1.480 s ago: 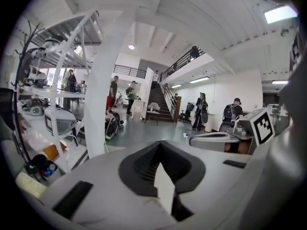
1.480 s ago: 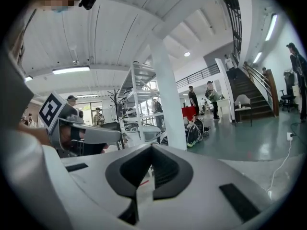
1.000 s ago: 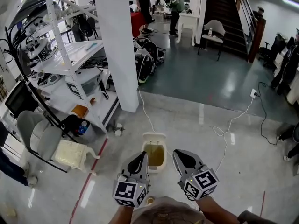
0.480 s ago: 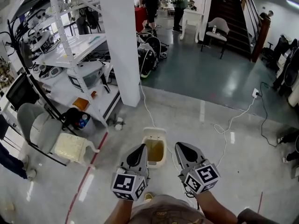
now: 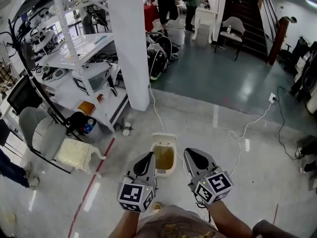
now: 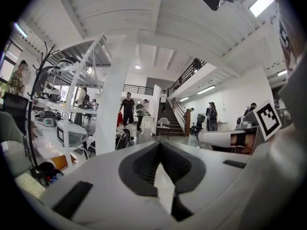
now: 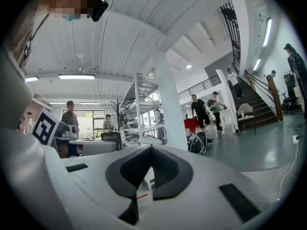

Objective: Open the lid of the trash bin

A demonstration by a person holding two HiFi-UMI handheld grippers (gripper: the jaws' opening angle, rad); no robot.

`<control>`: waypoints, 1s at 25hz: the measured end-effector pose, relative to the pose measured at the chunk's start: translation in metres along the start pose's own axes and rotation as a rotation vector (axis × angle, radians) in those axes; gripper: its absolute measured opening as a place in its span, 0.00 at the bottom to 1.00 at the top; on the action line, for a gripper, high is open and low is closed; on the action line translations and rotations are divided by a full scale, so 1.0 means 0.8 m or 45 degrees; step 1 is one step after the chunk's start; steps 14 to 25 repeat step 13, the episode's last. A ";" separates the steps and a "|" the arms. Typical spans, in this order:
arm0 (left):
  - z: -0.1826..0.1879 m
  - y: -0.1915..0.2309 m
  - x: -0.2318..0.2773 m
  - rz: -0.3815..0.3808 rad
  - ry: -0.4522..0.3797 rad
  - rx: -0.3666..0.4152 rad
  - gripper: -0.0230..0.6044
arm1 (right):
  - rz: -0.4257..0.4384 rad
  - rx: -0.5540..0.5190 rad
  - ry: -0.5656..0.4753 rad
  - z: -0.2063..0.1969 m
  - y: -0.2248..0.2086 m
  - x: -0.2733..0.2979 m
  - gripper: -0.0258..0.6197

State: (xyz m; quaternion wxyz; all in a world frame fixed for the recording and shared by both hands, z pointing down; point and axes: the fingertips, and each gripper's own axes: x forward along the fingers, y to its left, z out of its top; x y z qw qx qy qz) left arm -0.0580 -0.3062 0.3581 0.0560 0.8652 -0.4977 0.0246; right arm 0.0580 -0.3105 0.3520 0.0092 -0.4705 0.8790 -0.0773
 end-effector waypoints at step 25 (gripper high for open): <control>-0.010 -0.010 0.004 -0.011 0.033 0.010 0.02 | 0.011 0.019 -0.003 -0.006 -0.009 -0.005 0.09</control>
